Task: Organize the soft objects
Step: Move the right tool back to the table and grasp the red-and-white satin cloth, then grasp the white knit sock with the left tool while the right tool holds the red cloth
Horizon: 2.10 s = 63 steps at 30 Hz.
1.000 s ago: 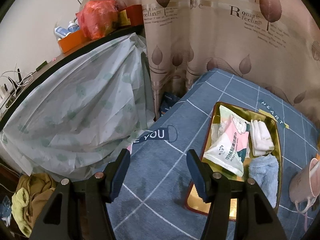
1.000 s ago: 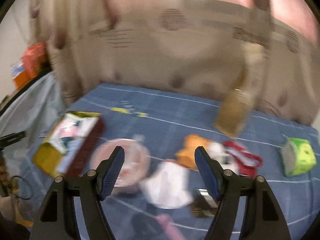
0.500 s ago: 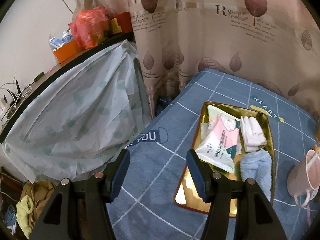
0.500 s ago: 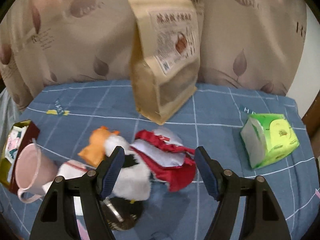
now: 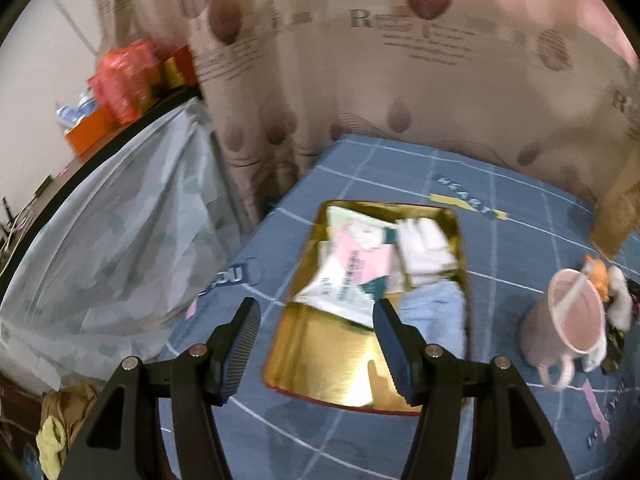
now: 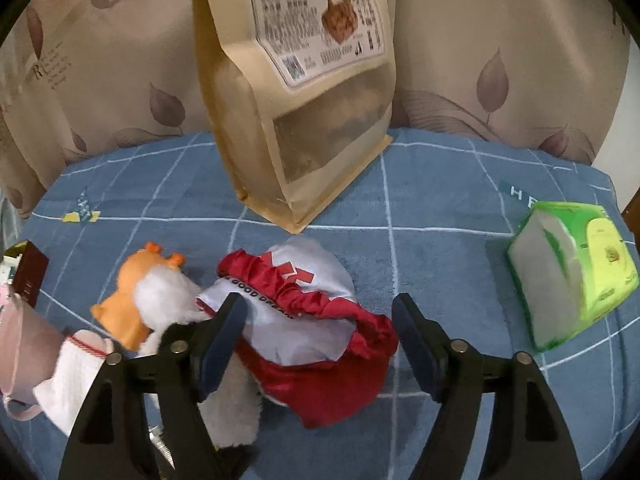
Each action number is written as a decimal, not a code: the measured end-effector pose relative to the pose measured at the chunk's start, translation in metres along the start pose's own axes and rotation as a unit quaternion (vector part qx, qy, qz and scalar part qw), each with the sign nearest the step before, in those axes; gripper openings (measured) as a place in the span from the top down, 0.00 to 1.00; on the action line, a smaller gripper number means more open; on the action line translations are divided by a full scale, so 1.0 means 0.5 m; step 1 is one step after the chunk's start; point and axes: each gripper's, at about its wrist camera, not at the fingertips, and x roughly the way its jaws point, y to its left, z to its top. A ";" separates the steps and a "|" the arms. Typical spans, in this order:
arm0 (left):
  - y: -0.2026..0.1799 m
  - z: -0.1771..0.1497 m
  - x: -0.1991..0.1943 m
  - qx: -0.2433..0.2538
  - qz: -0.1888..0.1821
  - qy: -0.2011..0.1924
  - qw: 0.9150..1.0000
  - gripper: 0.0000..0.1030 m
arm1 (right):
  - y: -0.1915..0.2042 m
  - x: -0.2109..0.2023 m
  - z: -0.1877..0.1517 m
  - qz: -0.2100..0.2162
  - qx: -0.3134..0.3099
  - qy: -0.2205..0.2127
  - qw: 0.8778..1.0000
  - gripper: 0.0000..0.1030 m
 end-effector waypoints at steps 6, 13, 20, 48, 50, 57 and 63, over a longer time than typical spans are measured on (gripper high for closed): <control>-0.090 0.014 -0.024 0.042 -0.033 -0.006 0.999 0.42 | -0.013 0.041 -0.018 0.018 0.013 0.010 1.000 0.27; -0.210 0.019 -0.046 0.097 -0.078 -0.009 0.992 0.42 | -0.016 0.038 -0.032 0.036 -0.008 0.000 0.999 0.63; -0.335 0.010 -0.072 0.153 -0.123 -0.009 0.980 0.42 | -0.050 0.014 -0.053 0.029 -0.003 -0.010 1.000 0.74; -0.706 0.028 -0.001 0.267 -0.233 0.167 0.920 0.42 | -0.164 -0.041 -0.138 0.039 0.053 -0.027 0.997 0.69; -0.717 0.030 0.012 0.270 -0.220 0.170 0.922 0.42 | -0.165 -0.041 -0.138 0.043 0.055 -0.027 0.997 0.69; -0.729 0.026 0.062 0.260 -0.199 0.205 0.922 0.42 | -0.171 -0.042 -0.138 0.054 0.063 -0.028 0.996 0.68; -0.731 0.019 0.085 0.258 -0.187 0.217 0.923 0.42 | -0.174 -0.042 -0.138 0.058 0.065 -0.028 0.996 0.68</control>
